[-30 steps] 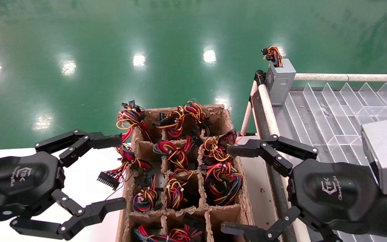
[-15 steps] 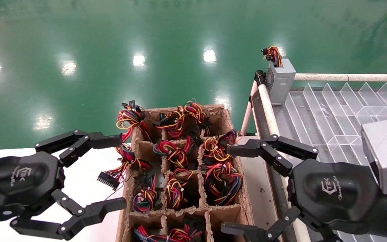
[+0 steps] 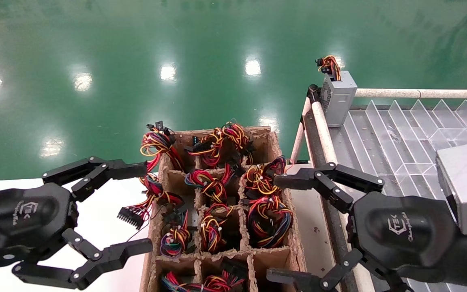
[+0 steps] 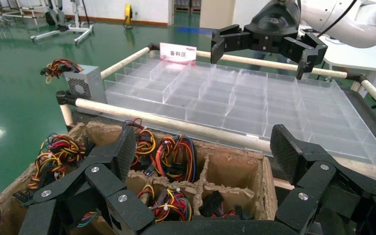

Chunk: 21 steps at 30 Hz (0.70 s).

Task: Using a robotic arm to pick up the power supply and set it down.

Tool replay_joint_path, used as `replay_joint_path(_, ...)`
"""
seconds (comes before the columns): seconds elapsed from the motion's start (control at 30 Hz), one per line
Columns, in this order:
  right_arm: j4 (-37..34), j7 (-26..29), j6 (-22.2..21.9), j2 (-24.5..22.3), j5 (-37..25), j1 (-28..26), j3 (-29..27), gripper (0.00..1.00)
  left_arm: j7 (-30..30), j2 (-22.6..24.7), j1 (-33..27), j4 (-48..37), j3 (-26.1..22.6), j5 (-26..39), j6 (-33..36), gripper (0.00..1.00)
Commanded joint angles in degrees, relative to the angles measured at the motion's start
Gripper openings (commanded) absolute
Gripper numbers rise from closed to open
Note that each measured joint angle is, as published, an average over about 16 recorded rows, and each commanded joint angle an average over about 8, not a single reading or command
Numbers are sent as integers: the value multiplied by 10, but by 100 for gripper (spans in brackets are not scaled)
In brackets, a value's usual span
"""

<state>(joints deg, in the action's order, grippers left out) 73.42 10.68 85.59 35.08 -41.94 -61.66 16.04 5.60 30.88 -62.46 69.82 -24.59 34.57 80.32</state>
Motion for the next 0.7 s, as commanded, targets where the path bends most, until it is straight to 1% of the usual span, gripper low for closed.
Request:
replay_joint_path(0.03, 0, 0, 0, 0, 0, 0, 0, 100, 0, 0, 0, 0, 0, 0, 0, 100)
replay_joint_path(0.1, 0, 0, 0, 0, 0, 0, 0, 100, 0, 0, 0, 0, 0, 0, 0, 100)
replay_joint_path(0.13, 0, 0, 0, 0, 0, 0, 0, 100, 0, 0, 0, 0, 0, 0, 0, 89)
replay_joint_path(0.37, 0, 0, 0, 0, 0, 0, 0, 100, 0, 0, 0, 0, 0, 0, 0, 2)
replay_joint_path(0.4, 0, 0, 0, 0, 0, 0, 0, 100, 0, 0, 0, 0, 0, 0, 0, 0)
replay_joint_path(0.7, -1, -1, -1, 1, -3, 0, 2, 100, 0, 0, 0, 0, 0, 0, 0, 0)
